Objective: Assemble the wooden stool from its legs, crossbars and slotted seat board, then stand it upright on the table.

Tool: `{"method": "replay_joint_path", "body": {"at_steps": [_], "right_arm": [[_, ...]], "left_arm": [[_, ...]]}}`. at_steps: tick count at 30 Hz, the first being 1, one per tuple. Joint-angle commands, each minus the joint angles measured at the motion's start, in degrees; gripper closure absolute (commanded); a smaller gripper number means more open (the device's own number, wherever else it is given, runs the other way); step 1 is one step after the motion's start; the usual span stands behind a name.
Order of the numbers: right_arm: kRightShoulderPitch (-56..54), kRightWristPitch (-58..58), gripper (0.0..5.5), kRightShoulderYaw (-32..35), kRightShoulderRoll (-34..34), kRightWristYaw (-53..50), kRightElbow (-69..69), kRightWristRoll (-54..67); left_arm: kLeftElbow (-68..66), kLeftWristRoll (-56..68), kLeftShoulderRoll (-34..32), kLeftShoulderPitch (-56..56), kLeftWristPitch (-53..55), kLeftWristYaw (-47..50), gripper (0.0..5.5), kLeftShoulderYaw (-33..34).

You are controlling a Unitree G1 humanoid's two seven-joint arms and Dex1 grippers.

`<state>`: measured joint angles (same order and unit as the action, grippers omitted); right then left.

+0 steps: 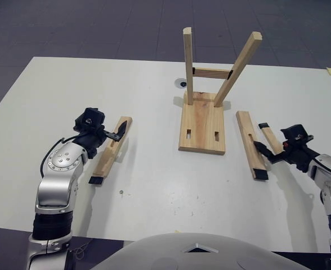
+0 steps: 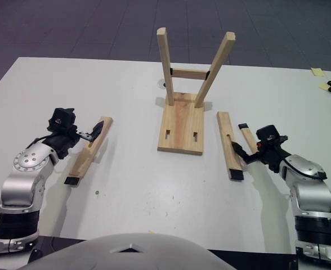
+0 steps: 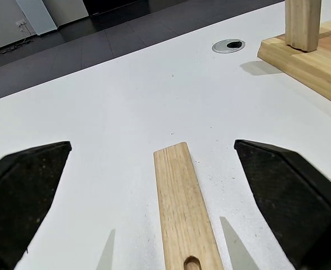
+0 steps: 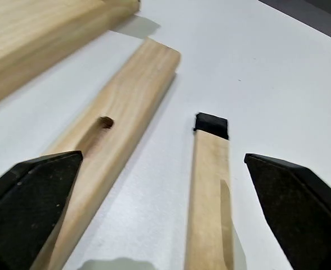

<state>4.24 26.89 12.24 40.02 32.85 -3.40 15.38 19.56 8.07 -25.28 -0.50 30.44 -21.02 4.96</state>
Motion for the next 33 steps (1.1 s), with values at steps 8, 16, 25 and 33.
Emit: {"method": "replay_joint_path", "body": {"at_steps": [8,16,25,33], "right_arm": [[-3.2,3.3,0.11,5.4,-1.4,-3.1,6.7,1.6],[-2.6,9.5,1.32,1.6,0.7,-2.9,10.3,-2.0],[-3.8,17.2,2.86,-0.3,2.9,0.7,10.6,-0.3],[-4.8,19.0,4.09,-0.9,2.7,1.5,12.6,0.1]], "left_arm": [[-0.5,-0.6,0.7,-0.5,-1.0,1.0,0.10,-1.2],[-1.1,-1.1,0.6,-1.2,-1.3,1.0,0.10,-2.1],[-0.6,-2.2,1.5,-0.8,-1.7,2.0,0.10,-2.7],[-0.2,-2.9,2.7,0.0,-1.9,3.1,0.10,-3.1]]}}
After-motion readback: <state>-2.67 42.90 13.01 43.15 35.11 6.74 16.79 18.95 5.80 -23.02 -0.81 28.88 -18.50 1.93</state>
